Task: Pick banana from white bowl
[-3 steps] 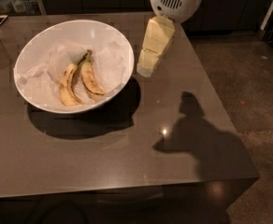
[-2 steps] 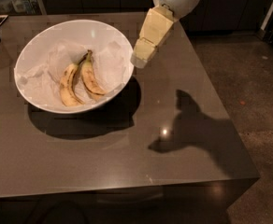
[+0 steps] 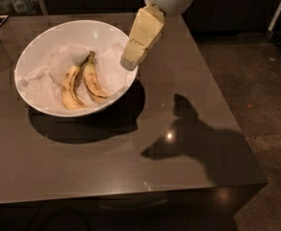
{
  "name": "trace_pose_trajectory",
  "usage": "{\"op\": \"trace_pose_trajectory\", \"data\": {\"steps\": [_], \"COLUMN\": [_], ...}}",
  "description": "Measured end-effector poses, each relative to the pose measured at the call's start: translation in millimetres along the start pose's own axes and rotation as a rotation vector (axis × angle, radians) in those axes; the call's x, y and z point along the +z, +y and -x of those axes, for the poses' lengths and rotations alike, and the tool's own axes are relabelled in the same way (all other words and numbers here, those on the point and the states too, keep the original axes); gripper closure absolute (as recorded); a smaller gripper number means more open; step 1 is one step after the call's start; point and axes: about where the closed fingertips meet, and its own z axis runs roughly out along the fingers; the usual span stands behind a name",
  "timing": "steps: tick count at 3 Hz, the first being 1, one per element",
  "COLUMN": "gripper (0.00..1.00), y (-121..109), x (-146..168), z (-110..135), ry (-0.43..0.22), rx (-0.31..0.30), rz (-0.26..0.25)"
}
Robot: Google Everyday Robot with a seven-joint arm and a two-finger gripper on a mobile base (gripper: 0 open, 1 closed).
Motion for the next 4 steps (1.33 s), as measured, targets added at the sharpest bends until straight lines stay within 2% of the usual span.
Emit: {"op": "trace_pose_trajectory", "data": {"steps": [1,2,3,4], "gripper": [0.0,0.0,0.0,0.0], "y": [7.4,8.8,7.4,12.3], "x": [13.2,32.2,33.4,45.5], "z": [3.7,12.8,19.2,27.6], "ry": [0.07,0.13,0.108,0.09], "rx": [0.0,-0.007,-0.012,-0.022], "rz": [-0.038,-0.033,-0.041,-0.025]}}
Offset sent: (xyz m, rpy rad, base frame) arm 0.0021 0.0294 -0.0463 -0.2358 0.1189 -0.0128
